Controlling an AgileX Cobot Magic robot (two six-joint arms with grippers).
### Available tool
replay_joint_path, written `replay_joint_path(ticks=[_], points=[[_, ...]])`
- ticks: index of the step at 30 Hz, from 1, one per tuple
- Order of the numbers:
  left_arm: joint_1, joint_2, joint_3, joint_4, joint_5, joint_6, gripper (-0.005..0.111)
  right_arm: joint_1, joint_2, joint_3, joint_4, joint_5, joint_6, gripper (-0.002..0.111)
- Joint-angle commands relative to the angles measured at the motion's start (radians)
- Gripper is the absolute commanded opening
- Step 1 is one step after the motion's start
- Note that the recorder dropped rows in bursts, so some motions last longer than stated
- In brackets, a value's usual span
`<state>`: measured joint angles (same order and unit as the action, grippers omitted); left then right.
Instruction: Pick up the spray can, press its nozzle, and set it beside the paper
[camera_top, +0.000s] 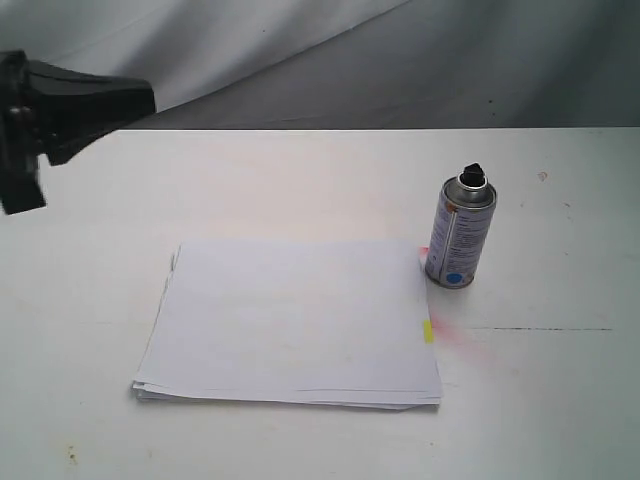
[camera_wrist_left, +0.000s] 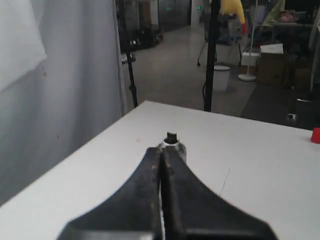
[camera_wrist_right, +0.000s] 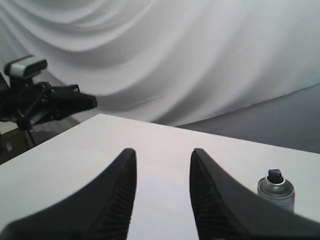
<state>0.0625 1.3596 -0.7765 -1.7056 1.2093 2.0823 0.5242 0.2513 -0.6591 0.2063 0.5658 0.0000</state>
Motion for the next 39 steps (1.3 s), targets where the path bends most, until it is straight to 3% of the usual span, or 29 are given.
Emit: replay_joint_path(ticks=[1, 4, 9, 15, 23, 30, 34, 39], points=[[-0.004, -0.299, 0.135, -0.039, 0.012, -0.034, 0.000, 0.004, -0.004, -0.002, 0.083, 0.068, -0.073, 0.033], [-0.004, -0.510, 0.219, -0.039, 0.002, -0.069, 0.000, 0.004, -0.004, -0.002, 0.165, 0.110, -0.140, 0.033], [-0.004, -0.842, 0.342, -0.039, -0.155, -0.146, 0.000, 0.004, -0.004, -0.002, 0.302, 0.190, -0.239, 0.033], [-0.004, -1.059, 0.480, -0.039, -0.177, -0.202, 0.000, 0.004, -0.004, -0.002, 0.306, 0.208, -0.238, 0.033], [-0.004, -1.075, 0.619, -0.039, -0.239, -0.147, 0.000, 0.004, -0.004, -0.001, 0.306, 0.137, -0.240, 0.028], [-0.004, -1.075, 0.648, -0.039, -0.246, -0.134, 0.000, 0.004, -0.002, 0.001, 0.306, 0.104, -0.240, 0.000], [-0.004, -1.075, 0.685, -0.039, -0.318, -0.138, 0.000, 0.004, -0.002, 0.093, 0.308, 0.006, -0.238, 0.000], [-0.004, -1.075, 0.700, -0.039, -0.381, -0.322, 0.000, 0.004, -0.002, 0.178, 0.308, -0.091, -0.238, 0.000]])
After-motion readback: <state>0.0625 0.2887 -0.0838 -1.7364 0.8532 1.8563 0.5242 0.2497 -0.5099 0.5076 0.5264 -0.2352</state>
